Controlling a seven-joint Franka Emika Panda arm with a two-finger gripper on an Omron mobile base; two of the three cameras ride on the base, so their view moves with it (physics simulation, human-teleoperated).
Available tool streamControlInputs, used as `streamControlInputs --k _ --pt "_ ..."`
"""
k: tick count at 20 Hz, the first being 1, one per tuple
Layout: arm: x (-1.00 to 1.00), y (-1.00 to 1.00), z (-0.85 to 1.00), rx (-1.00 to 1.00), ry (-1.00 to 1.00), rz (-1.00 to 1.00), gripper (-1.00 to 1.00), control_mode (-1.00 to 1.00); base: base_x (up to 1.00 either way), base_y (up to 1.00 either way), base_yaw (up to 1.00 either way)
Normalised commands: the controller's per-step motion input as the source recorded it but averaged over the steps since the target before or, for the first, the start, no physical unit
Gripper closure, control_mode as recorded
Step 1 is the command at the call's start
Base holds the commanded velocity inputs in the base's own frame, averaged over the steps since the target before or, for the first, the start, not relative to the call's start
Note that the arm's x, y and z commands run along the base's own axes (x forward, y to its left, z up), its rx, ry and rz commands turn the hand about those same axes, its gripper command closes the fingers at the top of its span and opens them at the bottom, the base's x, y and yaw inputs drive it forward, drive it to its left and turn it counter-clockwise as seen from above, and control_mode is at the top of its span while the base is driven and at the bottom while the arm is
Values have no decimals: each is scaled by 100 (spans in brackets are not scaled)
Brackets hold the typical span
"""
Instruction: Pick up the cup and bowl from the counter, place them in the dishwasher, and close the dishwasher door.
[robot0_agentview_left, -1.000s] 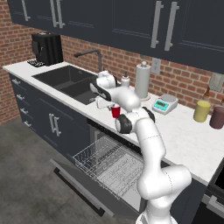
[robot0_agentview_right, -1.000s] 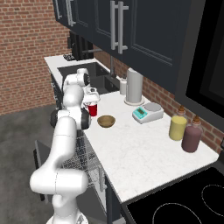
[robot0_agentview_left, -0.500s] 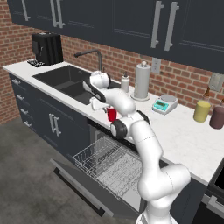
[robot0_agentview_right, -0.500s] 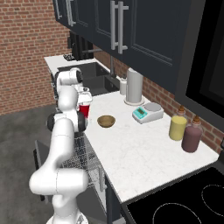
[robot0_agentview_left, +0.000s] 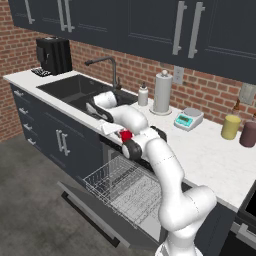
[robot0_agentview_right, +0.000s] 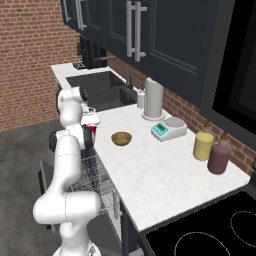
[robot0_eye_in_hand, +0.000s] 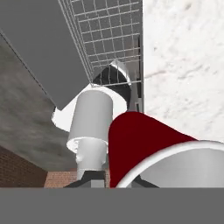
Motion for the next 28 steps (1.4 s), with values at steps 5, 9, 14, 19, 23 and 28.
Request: streamControlInputs --k 5,9,14,19,23,28 --pt "-100 0 -60 17 0 7 100 -100 0 0 0" --pt "-100 -6 -56 15 -16 3 100 -100 0 0 0" --pt "-100 -32 -18 16 -31 0 100 -100 0 0 0" --pt "-100 -11 0 11 -41 -1 100 -100 0 0 0" --pt "-75 5 0 2 -35 -10 100 -100 0 0 0" --pt "22 0 3 0 1 -5 100 -100 0 0 0"
